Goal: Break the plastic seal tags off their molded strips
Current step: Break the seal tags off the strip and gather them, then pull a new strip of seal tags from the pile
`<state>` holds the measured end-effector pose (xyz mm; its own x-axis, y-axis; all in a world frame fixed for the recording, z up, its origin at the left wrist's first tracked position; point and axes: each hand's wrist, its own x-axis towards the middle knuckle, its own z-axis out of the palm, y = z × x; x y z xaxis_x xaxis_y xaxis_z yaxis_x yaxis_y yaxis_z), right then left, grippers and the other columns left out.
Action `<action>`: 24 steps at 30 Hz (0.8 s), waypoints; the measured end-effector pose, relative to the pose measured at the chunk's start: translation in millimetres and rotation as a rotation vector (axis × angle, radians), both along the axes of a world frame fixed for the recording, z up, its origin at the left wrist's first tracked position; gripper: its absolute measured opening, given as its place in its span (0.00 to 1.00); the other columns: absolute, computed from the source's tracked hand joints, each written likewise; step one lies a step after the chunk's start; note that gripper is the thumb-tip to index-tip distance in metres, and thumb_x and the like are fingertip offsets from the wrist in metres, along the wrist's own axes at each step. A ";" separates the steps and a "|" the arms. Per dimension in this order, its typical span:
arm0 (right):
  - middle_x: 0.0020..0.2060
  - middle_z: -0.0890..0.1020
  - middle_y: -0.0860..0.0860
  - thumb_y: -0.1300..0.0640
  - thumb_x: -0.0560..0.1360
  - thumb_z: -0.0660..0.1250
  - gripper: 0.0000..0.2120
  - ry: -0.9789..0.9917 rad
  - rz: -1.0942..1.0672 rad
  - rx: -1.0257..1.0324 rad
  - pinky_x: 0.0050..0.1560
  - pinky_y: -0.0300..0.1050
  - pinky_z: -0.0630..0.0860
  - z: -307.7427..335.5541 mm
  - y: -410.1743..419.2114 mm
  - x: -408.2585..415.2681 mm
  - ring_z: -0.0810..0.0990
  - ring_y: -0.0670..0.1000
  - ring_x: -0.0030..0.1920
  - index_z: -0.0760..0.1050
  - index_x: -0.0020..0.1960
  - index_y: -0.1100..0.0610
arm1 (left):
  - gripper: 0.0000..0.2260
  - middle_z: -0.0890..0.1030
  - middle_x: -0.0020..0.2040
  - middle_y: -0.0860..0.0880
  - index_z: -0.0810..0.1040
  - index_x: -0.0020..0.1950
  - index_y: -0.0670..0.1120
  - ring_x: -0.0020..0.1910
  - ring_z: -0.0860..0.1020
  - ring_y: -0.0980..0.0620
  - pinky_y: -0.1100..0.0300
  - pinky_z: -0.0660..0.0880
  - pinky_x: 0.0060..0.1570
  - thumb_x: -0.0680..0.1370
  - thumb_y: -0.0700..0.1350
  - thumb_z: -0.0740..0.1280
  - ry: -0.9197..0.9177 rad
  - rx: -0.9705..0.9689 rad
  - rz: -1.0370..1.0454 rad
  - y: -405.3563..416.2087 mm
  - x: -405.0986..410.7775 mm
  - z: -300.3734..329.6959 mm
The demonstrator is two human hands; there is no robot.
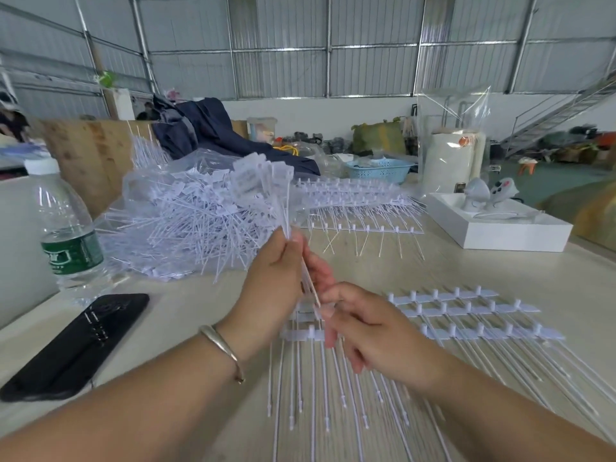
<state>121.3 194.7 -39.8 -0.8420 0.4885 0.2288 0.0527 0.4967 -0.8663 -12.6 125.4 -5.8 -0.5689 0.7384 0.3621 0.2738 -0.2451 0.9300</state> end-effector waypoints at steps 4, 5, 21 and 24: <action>0.37 0.82 0.52 0.56 0.80 0.63 0.04 0.041 -0.070 -0.004 0.28 0.31 0.68 2.5 10.7 3.3 0.74 0.51 0.25 0.75 0.53 0.53 | 0.14 0.72 0.32 0.50 0.73 0.46 0.46 0.30 0.71 0.50 0.58 0.66 0.30 0.84 0.50 0.53 0.358 -0.206 0.324 12.9 -65.1 24.3; 0.37 0.82 0.52 0.58 0.80 0.63 0.04 0.050 -0.080 -0.007 0.29 0.32 0.69 2.7 12.5 3.6 0.73 0.51 0.25 0.76 0.52 0.54 | 0.13 0.73 0.35 0.48 0.73 0.50 0.44 0.35 0.74 0.47 0.56 0.65 0.33 0.84 0.49 0.53 0.495 -0.312 0.415 15.3 -82.1 29.1; 0.33 0.83 0.53 0.59 0.77 0.66 0.09 0.058 -0.101 -0.012 0.29 0.37 0.71 -5.3 25.6 3.9 0.74 0.48 0.24 0.79 0.41 0.48 | 0.16 0.76 0.54 0.44 0.76 0.61 0.43 0.51 0.78 0.43 0.53 0.70 0.38 0.74 0.33 0.64 1.456 -1.160 0.744 64.3 -163.0 60.4; 0.33 0.82 0.53 0.61 0.77 0.65 0.10 0.057 -0.098 -0.004 0.29 0.36 0.71 -5.4 29.1 5.3 0.74 0.47 0.24 0.79 0.41 0.49 | 0.17 0.73 0.61 0.42 0.75 0.63 0.43 0.53 0.79 0.41 0.53 0.70 0.40 0.75 0.33 0.64 1.453 -1.143 0.743 77.8 -171.7 55.6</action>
<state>126.7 223.8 -45.2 -0.7758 0.5689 0.2729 0.0512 0.4879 -0.8714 -184.3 203.2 49.8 -0.5859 0.7212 0.3695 0.5814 0.6918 -0.4283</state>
